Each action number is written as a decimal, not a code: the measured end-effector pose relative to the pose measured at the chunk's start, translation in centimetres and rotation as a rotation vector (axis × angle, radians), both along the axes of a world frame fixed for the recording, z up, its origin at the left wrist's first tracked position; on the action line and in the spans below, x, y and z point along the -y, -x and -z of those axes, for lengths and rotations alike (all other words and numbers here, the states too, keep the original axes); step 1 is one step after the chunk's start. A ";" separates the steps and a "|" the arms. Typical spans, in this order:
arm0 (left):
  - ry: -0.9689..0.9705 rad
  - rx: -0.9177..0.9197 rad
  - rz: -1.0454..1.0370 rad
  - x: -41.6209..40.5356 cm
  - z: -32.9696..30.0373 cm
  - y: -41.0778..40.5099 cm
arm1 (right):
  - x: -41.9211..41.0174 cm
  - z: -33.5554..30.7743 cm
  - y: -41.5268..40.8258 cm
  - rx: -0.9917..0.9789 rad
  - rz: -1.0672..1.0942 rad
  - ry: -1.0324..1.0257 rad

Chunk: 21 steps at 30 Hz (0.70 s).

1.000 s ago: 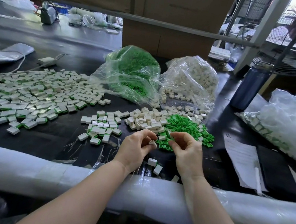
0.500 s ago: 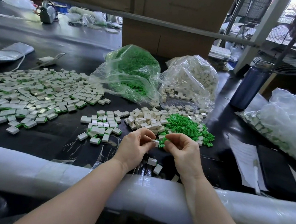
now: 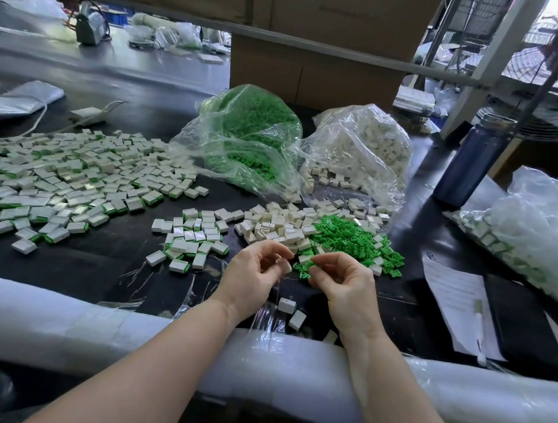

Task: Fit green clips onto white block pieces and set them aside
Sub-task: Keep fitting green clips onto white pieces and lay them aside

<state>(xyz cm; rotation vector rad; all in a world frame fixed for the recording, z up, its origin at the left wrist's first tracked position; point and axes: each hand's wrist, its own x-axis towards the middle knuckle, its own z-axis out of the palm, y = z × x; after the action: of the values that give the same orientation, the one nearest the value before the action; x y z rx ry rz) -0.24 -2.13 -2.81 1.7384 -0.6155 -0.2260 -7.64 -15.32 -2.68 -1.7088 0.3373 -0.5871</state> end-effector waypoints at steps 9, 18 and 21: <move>-0.040 0.031 0.027 0.0 0.0 0.1 | 0.0 0.1 0.0 -0.011 0.001 0.036; -0.049 -0.015 0.072 0.1 0.1 -0.1 | -0.1 -0.2 0.1 -0.003 -0.030 0.082; -0.058 -0.027 0.085 0.2 0.2 0.0 | -0.1 -0.2 0.1 -0.005 -0.042 0.090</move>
<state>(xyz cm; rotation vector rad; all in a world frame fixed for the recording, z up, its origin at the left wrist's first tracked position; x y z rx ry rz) -0.22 -2.31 -2.99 1.7637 -0.6699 -0.3296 -7.74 -15.18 -2.51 -1.7995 0.2813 -0.5740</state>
